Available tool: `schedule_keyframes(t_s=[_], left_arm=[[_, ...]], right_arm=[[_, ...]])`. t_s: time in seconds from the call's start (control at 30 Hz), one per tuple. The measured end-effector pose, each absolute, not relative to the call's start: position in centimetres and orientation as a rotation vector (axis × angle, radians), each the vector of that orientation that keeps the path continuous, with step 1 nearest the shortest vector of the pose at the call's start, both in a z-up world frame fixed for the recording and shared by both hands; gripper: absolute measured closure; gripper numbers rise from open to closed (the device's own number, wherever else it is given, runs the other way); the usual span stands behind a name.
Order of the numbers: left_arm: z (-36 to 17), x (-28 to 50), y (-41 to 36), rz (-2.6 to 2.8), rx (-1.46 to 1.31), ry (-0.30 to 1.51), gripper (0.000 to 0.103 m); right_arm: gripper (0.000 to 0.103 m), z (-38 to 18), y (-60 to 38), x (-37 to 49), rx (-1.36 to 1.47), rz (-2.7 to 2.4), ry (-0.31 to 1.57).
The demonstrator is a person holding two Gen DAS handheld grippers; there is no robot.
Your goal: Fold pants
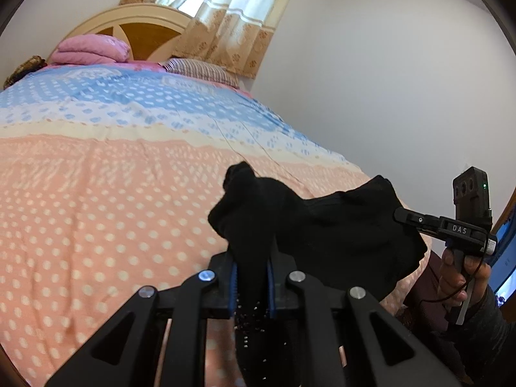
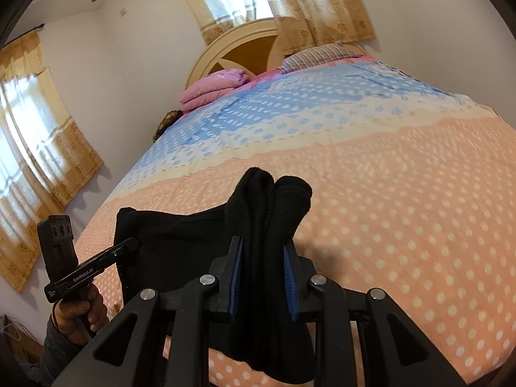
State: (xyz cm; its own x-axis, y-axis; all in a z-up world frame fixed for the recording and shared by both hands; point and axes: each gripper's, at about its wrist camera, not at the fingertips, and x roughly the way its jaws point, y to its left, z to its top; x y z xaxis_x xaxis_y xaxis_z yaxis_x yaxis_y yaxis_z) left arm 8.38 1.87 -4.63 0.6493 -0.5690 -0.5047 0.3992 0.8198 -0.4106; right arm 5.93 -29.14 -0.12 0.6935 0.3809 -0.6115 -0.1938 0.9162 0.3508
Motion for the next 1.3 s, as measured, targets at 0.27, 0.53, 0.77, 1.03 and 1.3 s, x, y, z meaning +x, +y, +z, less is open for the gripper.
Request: schedule_keyframes(t_s=[0.27,0.53,0.77,1.03,1.3], left_arm=[[-3.7,8.1,6.0,-0.465,-0.281,0.628,0.089],[-3.7,7.8,10.4,-0.349,-0.282,0.619,0.089],[-3.3,7.5,13.8,-0.266,-0.273,0.605,0.089],[-3.4,7.4,17.9,-0.171,-0.264,0.590,0.089],[-6.2,8.6,20.3,-0.097,-0.240,0.642,0.089]], right_arm=[[0.079,0.7,-24.9,8.9,0.222,0.412,0.734],[0.079,0.8,-19.1,12.5,0.170,0.507,0.752],[0.079,0.6,-13.9,14.8,0.122,0.576,0.773],[0.079,-0.6,-8.3,17.2,0.070,0.634,0.806],[0.079,-3.9,-4.5,19.3,0.051,0.632,0.863]])
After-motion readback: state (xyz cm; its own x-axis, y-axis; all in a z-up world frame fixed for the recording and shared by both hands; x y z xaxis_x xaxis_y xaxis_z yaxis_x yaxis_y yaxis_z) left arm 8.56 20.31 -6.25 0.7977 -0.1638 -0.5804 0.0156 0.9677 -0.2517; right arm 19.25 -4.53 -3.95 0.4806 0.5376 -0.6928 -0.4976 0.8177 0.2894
